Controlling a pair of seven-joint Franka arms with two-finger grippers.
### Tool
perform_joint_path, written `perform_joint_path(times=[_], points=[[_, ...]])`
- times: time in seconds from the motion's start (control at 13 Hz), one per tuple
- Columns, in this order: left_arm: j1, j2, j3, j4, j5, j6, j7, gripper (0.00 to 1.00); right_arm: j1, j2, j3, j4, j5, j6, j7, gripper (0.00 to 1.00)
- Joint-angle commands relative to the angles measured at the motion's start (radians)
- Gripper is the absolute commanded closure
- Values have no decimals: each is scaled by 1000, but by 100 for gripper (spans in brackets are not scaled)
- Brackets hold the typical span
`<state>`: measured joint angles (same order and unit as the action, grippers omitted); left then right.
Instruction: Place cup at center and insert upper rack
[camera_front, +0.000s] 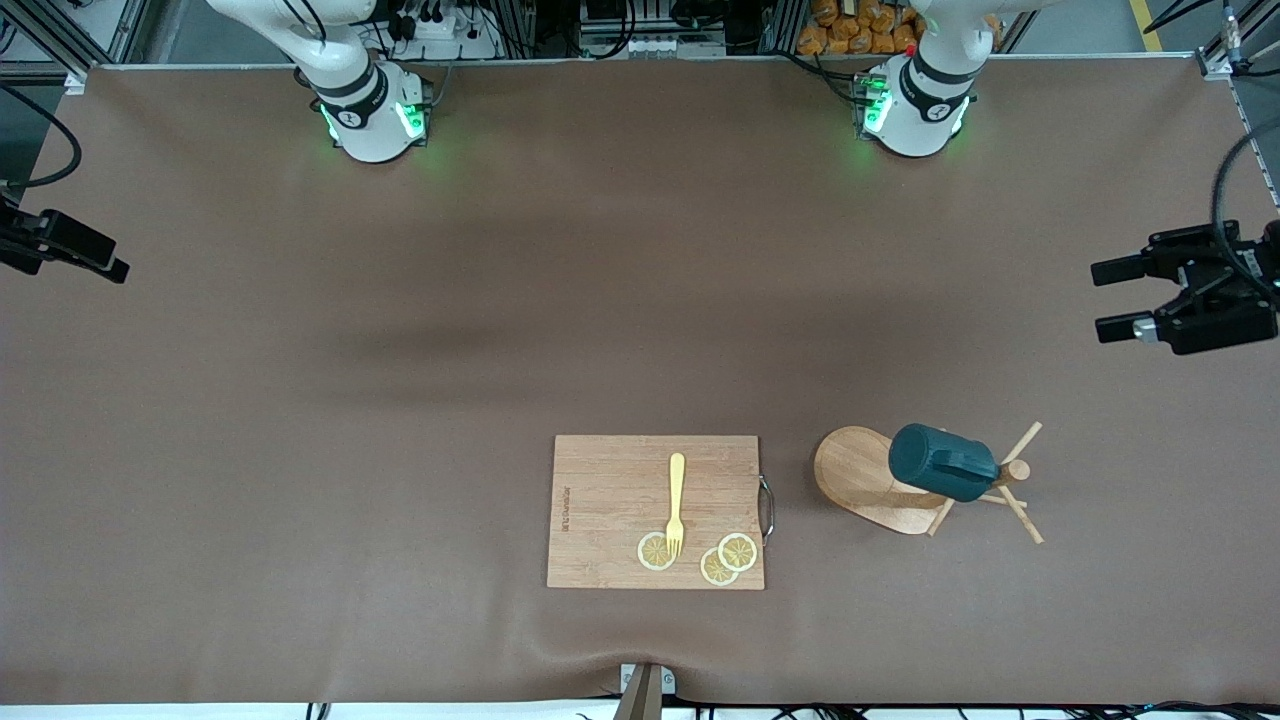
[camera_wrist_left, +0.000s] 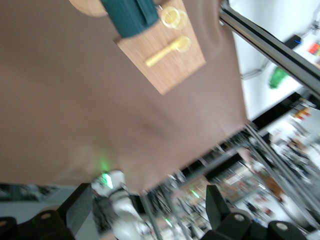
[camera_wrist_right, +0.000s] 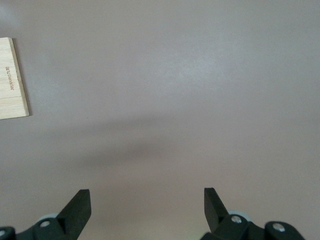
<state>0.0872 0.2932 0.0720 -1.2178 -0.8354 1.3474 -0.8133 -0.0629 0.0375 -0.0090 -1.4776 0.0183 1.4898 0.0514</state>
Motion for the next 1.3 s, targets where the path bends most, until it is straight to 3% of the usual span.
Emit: perform_joint_path(times=[0.0,0.31,0.54,0.77,1.0,1.23], points=[[-15,-64,-46,-35,178,1,92,0,0,2,3,6,3,-6,7,0],[-73,-109,-47,-74,419,1,215,0,2,2,1,6,3,-6,-1,0],[-75,-167,-72,-165,579,16,334,0,2,2,3,6,5,-6,-4,0],[-73,-256,-89,-308,669,94,434,0,23,2,1,6,2,-6,1,0],[-76,-290,-135,-362,809,125,480,0,26,1,-3,6,2,-6,-4,0],[-72,-341,-139,-432,831,203,623,0,26,1,-3,0,-3,-8,-2,0]])
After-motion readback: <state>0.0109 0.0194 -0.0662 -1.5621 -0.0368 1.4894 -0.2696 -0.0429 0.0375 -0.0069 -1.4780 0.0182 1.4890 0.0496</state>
